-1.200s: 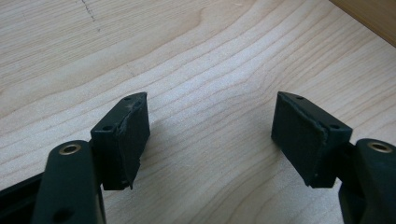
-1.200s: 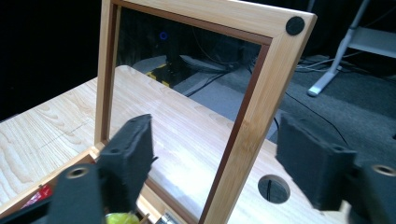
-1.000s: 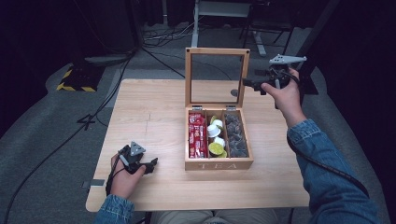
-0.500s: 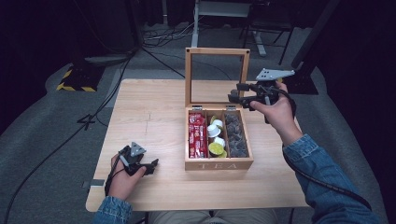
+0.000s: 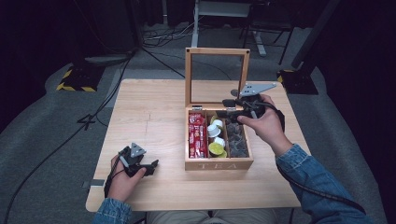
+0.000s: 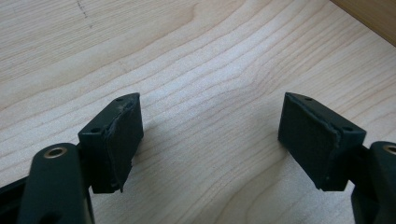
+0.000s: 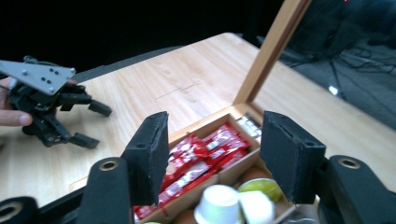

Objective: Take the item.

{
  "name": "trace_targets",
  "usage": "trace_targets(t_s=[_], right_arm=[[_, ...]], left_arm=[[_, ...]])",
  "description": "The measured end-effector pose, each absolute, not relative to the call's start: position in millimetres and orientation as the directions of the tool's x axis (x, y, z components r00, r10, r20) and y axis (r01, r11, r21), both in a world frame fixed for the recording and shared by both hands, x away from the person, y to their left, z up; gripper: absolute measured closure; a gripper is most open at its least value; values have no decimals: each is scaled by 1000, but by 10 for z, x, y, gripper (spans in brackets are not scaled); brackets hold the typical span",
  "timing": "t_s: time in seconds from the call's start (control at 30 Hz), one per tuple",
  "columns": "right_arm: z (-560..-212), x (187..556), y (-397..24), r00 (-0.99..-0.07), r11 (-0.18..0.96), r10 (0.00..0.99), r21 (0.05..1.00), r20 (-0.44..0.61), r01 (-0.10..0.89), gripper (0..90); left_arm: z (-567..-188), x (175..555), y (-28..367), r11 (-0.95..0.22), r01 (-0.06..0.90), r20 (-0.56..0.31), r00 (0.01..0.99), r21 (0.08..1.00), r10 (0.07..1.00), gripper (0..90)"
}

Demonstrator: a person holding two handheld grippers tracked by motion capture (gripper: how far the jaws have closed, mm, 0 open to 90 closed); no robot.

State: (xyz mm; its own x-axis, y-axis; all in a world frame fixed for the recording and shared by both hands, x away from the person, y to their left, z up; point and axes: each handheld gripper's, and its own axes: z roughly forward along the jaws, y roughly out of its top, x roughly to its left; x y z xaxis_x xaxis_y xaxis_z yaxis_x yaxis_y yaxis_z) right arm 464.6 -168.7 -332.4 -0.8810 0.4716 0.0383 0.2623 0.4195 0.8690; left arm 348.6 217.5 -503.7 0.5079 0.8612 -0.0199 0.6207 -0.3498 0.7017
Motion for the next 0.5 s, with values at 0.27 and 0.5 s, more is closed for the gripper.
trace_targets(t_s=[0.27,0.5], right_arm=[[-3510,4587,-1495,-890,457,456,851,24,257,421],[-3701,4549,-1311,-888,485,456,820,62,306,394]], left_arm=[[-5038,3488,2174,-352,619,-20,512,702,859,218],[-5038,3488,2174,-353,619,-20,512,702,859,217]])
